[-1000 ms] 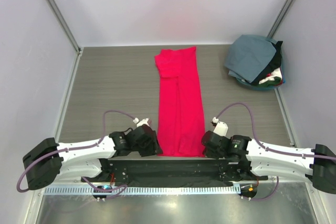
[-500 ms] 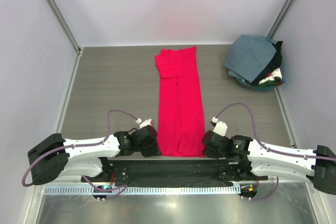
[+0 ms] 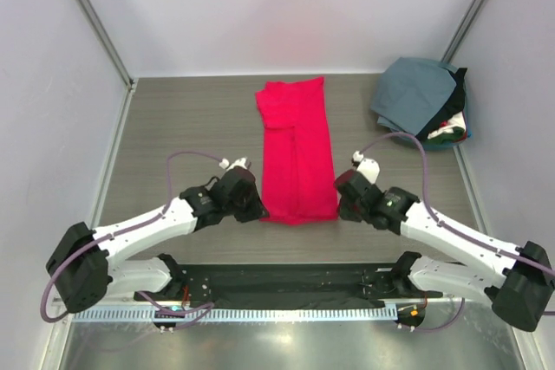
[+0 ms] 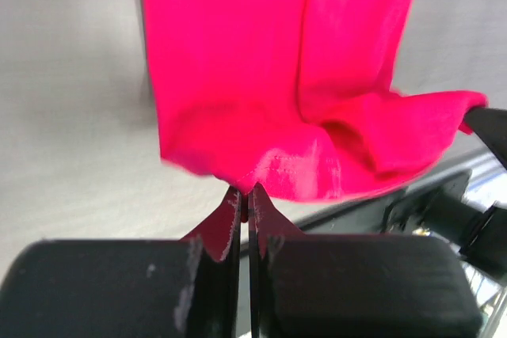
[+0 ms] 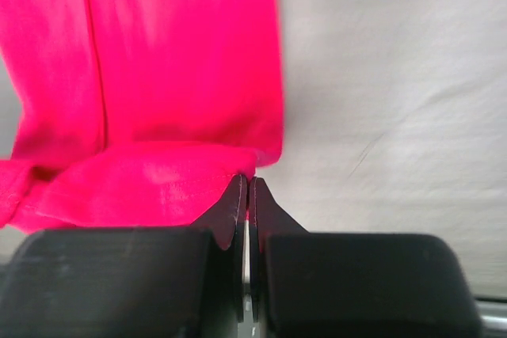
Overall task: Fold and stack the t-shirts
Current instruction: Fold the tshirt
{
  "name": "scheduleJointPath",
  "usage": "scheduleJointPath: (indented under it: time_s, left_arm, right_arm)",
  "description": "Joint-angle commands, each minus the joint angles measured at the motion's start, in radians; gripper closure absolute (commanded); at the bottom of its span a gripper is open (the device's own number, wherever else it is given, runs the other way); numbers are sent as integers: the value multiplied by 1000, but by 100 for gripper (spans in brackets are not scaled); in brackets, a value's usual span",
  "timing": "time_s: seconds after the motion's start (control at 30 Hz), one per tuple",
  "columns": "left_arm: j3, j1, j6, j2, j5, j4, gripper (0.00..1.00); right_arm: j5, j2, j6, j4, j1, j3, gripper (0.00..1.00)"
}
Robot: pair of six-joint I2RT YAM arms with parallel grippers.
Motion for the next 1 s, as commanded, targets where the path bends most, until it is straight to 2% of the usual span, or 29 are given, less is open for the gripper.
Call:
scheduleJointPath:
  time_s: [0.0,0.2,0.4,0.53,0.67,0.97]
  left_arm:
    - [106,83,140,67,25,-24,100]
    - [301,267,266,240,94,-15,100]
    - [471,361,299,467,130,38,100]
    - [559,369,306,561,76,74,100]
    - [651,383,300,670,88,68,100]
    - [764,423,279,748,79,44,100]
  right_arm:
    - [41,64,-201,12,-103,125,99]
    - [-11,282,-350,72,-287,312,99]
    - [-109,548,-431,115,-430,537,99]
    - [-151,687,-461,123,-474,663,99]
    - [-205,797,-465,124,-502,803,99]
    - [-266,986,-471,124,-528,982,99]
